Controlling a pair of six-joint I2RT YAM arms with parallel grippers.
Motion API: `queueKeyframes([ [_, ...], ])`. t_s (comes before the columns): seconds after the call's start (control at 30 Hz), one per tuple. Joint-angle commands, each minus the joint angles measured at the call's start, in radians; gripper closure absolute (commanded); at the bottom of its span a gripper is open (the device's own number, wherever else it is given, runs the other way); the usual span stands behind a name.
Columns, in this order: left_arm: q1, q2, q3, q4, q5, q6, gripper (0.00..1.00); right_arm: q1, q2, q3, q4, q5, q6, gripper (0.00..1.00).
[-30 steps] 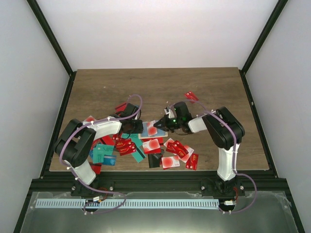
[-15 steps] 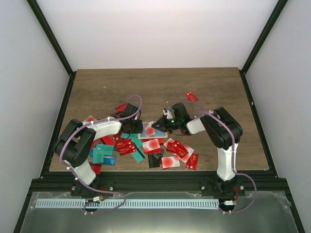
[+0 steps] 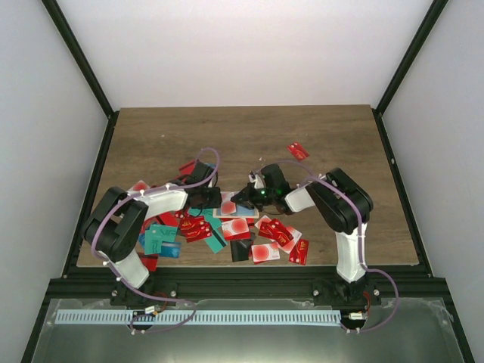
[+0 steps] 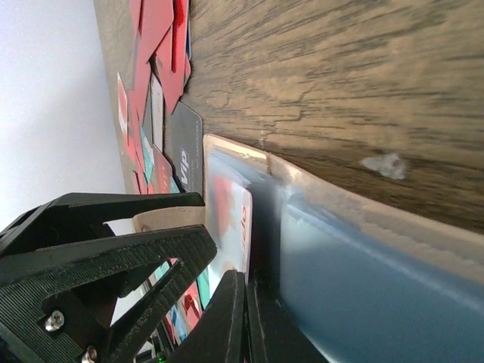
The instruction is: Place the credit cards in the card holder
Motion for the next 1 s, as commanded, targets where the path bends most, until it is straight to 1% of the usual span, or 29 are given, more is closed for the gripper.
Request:
queueKeyframes([
  [0.0,-0.002,-0.013,-0.036,-0.01,0.033,-0.029,0.62,0.038,0.021,0.027,-0.032,0.044,0.011,0.99],
  [0.13,-0.002,-0.025,-0.054,-0.001,0.026,-0.05,0.62,0.04,0.001,0.023,-0.069,0.034,-0.025,0.9],
  [0.23,-0.002,-0.041,-0.069,0.005,0.012,-0.057,0.62,0.04,-0.051,0.02,-0.152,0.061,-0.088,0.83],
  [0.43,-0.002,-0.057,-0.074,0.006,0.0,-0.062,0.62,0.04,-0.133,0.086,-0.359,0.1,-0.242,0.66],
  [0.6,-0.002,-0.066,-0.076,0.0,-0.012,-0.063,0.62,0.039,-0.177,0.119,-0.485,0.178,-0.348,0.59],
  [0.67,-0.002,-0.071,-0.082,0.0,-0.012,-0.063,0.62,0.04,-0.186,0.124,-0.518,0.207,-0.385,0.6],
  [0.83,-0.002,-0.077,-0.092,0.009,-0.01,-0.07,0.62,0.042,-0.197,0.129,-0.563,0.238,-0.448,0.68],
  [0.97,-0.002,-0.075,-0.095,0.015,-0.008,-0.07,0.63,0.056,-0.188,0.143,-0.589,0.287,-0.472,0.82],
])
